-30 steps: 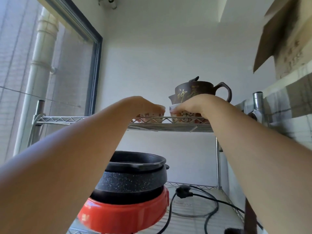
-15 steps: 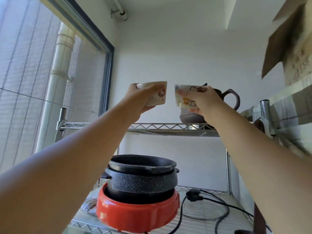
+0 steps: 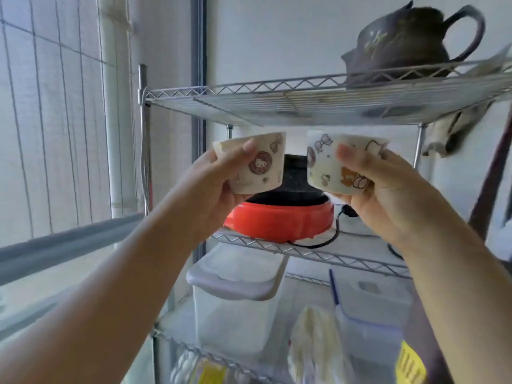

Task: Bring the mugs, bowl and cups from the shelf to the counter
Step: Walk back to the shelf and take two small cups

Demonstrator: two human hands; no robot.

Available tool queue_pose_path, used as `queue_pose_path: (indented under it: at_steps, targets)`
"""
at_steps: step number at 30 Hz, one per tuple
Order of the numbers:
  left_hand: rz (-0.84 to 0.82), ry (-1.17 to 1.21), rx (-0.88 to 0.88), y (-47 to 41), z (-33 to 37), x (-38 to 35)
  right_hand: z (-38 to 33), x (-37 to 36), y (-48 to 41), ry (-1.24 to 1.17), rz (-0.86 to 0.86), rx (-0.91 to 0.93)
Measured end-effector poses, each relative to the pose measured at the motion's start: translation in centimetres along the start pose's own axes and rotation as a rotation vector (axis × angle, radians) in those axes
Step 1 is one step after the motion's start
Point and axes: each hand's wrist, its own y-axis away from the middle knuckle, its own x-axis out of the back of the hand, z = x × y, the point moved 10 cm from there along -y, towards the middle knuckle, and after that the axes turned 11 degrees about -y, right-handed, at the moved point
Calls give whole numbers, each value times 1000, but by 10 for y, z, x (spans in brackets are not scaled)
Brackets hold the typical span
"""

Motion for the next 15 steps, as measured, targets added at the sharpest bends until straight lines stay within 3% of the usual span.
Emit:
queue_pose_path:
  at_steps: [8, 15]
  targets:
    - [19, 61, 370, 125, -171, 9, 170, 38, 137, 8, 258, -274]
    - [10, 131, 626, 231, -267, -11, 248, 57, 251, -31, 461, -432]
